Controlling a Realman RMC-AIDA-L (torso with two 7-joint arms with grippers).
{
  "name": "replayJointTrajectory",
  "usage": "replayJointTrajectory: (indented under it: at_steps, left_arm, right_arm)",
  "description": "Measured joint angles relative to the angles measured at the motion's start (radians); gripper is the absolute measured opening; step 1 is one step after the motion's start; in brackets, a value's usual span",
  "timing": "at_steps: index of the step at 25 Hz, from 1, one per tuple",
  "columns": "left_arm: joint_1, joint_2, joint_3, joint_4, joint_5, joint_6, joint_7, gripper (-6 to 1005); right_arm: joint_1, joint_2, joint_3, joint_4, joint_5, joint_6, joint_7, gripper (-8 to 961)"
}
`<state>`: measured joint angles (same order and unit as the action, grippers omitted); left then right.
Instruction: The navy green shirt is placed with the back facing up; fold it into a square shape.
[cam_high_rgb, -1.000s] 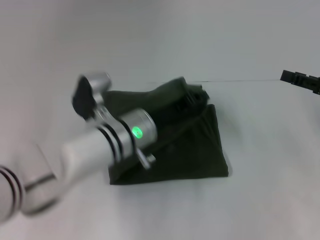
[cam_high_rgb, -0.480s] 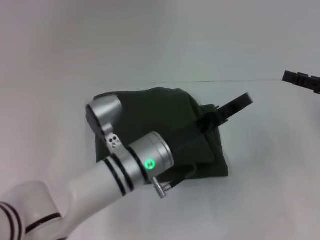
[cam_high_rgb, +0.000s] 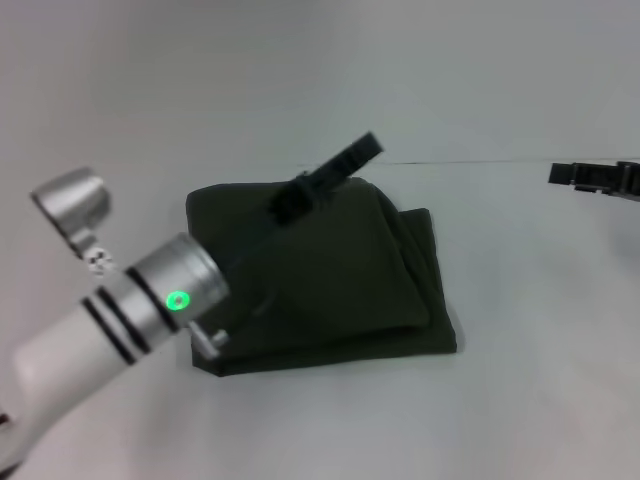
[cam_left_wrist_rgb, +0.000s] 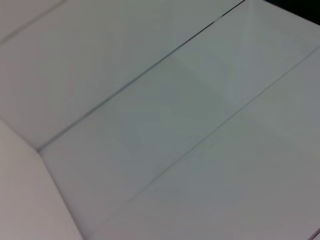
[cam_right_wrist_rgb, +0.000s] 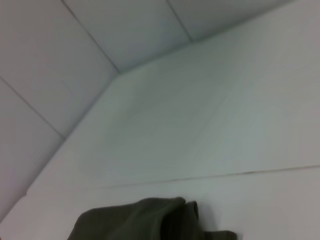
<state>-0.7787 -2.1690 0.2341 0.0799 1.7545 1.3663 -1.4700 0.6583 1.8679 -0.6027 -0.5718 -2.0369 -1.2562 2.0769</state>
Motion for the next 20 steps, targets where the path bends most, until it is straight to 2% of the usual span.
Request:
replayJointTrajectory:
  at_steps: [4, 8, 15, 17, 20]
  left_arm:
    - [0.042, 0.002, 0.054, 0.093, 0.005, 0.046, 0.04, 911]
    - [0.096, 0.002, 0.093, 0.166, 0.005, 0.096, 0.107, 926]
    - [0.173, 0.004, 0.189, 0.285, 0.005, 0.11, 0.16, 934]
    - [0.188, 0.003, 0.198, 0.297, 0.005, 0.101, 0.166, 934]
    - [0.2, 0.003, 0.193, 0.302, 0.005, 0.091, 0.166, 934]
  right_arm:
    - [0.041, 0.019, -0.004, 0.016, -0.02, 0.025, 0.019, 673]
    - [0.1, 0.054, -0.04, 0.087, -0.022, 0.144, 0.002, 673]
    - [0.202, 0.182, -0.126, 0.148, -0.023, 0.409, -0.045, 673]
    - [0.225, 0.205, -0.15, 0.161, -0.022, 0.458, -0.051, 674]
    - [0.27, 0.224, -0.182, 0.222, -0.019, 0.528, -0.068, 673]
